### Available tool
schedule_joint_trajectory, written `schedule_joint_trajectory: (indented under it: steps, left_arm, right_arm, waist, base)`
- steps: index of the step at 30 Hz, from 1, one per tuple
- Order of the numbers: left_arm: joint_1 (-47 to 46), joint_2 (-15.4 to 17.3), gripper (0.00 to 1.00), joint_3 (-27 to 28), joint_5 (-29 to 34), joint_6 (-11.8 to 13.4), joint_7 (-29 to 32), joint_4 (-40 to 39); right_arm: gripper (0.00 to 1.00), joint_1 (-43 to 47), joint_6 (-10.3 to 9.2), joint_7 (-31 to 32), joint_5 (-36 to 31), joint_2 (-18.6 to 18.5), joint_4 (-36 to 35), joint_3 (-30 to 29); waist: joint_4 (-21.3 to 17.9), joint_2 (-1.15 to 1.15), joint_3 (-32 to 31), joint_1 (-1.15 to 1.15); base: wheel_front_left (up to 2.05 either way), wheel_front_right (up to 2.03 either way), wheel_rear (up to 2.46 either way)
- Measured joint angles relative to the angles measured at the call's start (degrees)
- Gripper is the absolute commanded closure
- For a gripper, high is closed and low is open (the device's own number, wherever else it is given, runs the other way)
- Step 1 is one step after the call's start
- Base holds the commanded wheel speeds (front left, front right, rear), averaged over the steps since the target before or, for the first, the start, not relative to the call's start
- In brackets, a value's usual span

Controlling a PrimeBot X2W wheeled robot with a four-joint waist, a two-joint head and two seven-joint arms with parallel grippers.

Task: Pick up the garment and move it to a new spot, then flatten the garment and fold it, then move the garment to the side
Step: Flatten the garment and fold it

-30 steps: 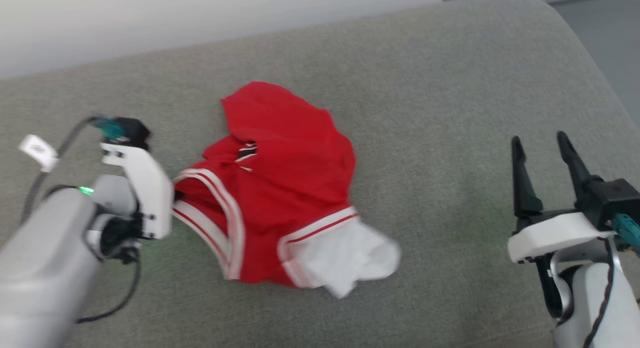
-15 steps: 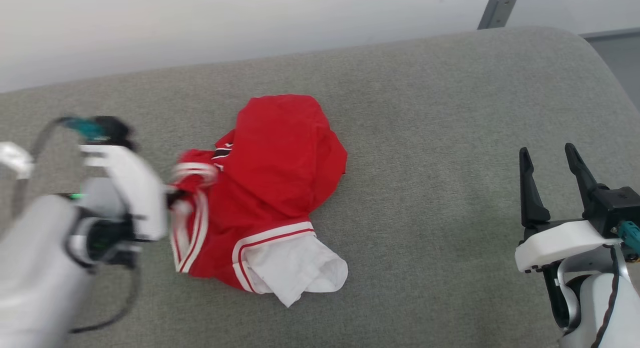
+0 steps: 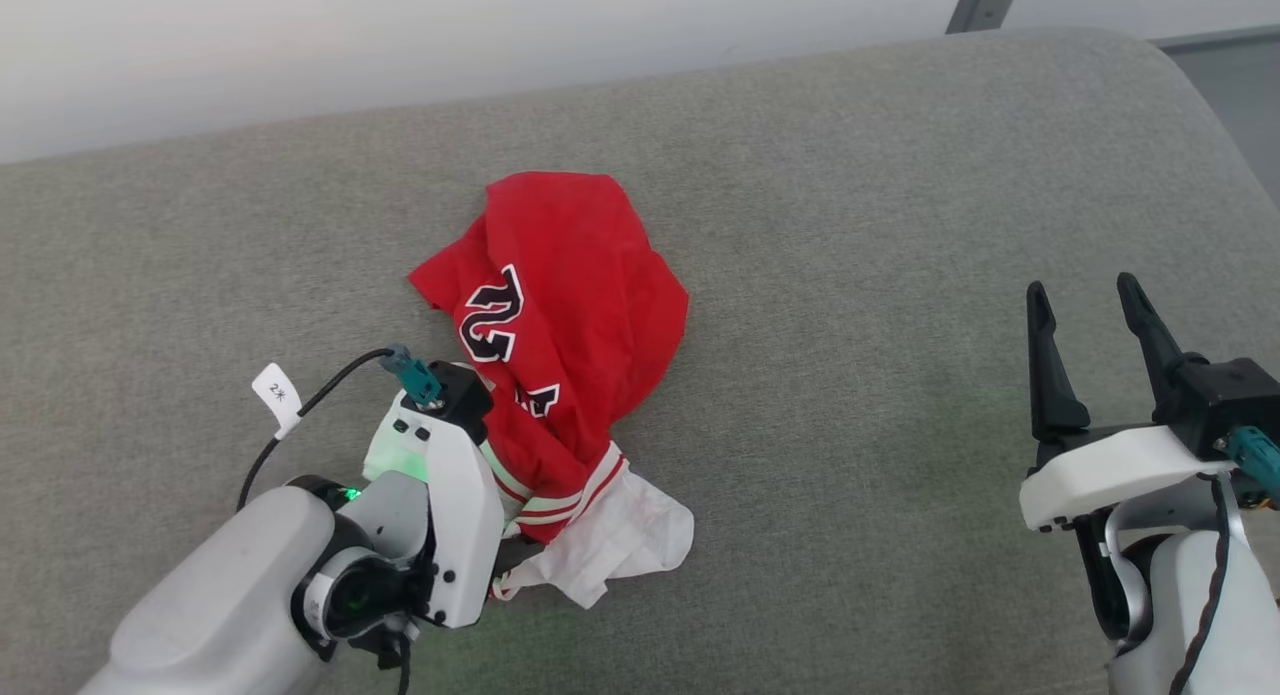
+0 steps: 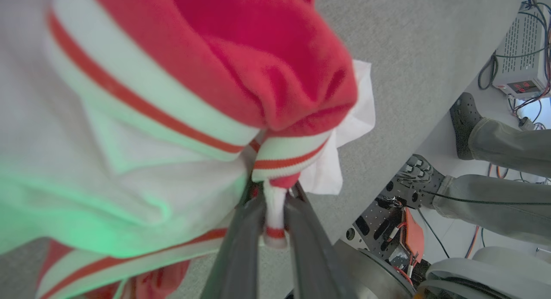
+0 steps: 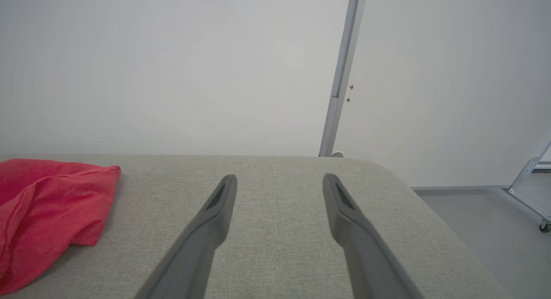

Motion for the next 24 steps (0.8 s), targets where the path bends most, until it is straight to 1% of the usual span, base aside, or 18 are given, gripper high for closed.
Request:
schedule_joint_trajectory:
  steps: [1, 4, 8, 14, 19, 21, 24]
  left_arm:
    - [0.0, 0.14, 0.0, -0.14, 0.24, -0.32, -0.01, 0.04]
    - [-0.43, 0.78, 0.0, 0.93, -0.66, -0.6, 0.32, -0.11]
    - [-2.83, 2.76, 0.0, 4.41, -3.1, 0.51, 1.3, -1.78]
    - [-5.49, 5.79, 0.0, 7.65, -5.3, 3.85, 4.46, -4.88]
    - [-6.66, 7.32, 0.0, 9.68, -6.88, 6.56, 6.23, -5.63]
    - [-7.25, 7.94, 0.0, 9.76, -6.27, 7.12, 6.46, -5.72]
    - [-7.92, 9.95, 0.0, 9.7, -5.21, 7.61, 6.54, -4.44]
  right_arm:
    - [0.0, -0.16, 0.0, -0.05, 0.01, 0.0, 0.15, 0.02]
    - [0.0, -0.46, 0.0, -0.57, 0.0, 0.0, 0.3, -0.03]
    - [0.0, -0.47, 0.0, -1.07, 0.07, 0.0, 0.62, -0.31]
    - [0.0, -0.35, 0.0, -1.57, 0.33, -0.01, 1.2, -0.68]
    - [0.0, 0.17, 0.0, -1.67, 0.46, -0.01, 1.52, -0.65]
    - [0.0, 0.2, 0.0, -1.87, 0.51, 0.0, 1.48, -0.51]
    - [0.0, 0.21, 0.0, -1.91, 0.68, -0.01, 1.4, -0.31]
  waist:
    - [-0.2, 0.0, 0.14, 0.0]
    - [-0.69, 0.0, 0.24, 0.0]
    - [-1.08, 0.0, -0.35, 0.0]
    - [-1.93, 0.0, -1.29, 0.0]
    - [-2.85, 0.0, -1.6, 0.0]
    - [-3.19, 0.0, -1.56, 0.0]
    - [-3.66, 0.0, -1.33, 0.0]
  base:
    - [0.0, 0.0, 0.0]
    - [0.0, 0.0, 0.0]
    - [0.0, 0.0, 0.0]
    - [0.0, 0.0, 0.0]
    - [0.0, 0.0, 0.0]
    - [0.0, 0.0, 0.0]
    - [0.0, 0.0, 0.0]
